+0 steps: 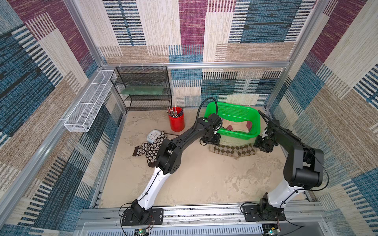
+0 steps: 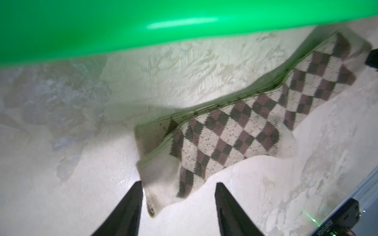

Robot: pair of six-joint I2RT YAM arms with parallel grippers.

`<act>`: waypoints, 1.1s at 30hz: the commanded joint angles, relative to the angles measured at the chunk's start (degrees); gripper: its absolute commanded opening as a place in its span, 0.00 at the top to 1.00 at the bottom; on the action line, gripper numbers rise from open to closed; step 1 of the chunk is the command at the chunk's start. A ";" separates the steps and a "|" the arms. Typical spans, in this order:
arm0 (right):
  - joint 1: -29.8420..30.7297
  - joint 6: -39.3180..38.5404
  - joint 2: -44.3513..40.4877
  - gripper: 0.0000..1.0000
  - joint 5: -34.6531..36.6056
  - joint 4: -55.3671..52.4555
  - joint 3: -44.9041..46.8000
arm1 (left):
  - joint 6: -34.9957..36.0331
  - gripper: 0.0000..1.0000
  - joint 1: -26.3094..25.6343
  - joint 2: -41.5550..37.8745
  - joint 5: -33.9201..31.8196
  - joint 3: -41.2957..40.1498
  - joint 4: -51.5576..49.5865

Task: Place the socks together as a pair
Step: Flatten out the sock, then pick up a pair of socks from the center of the board.

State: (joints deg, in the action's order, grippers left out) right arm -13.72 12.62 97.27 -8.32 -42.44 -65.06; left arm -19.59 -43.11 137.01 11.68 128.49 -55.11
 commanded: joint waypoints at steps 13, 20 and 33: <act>-0.78 -0.14 -1.77 0.43 -2.21 4.36 4.37 | -7.03 0.38 1.48 -2.81 2.49 -9.66 3.08; -0.13 0.51 -1.50 0.41 -2.28 6.41 6.37 | -7.54 0.37 0.16 1.35 1.44 -6.64 2.59; 1.93 3.88 0.76 0.69 -2.10 11.17 8.81 | -8.36 0.69 -1.00 4.56 -2.65 -6.75 1.06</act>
State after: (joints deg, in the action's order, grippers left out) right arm -12.29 14.98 97.73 -10.50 -33.08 -56.80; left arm -27.00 -43.97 140.44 10.79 122.50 -52.49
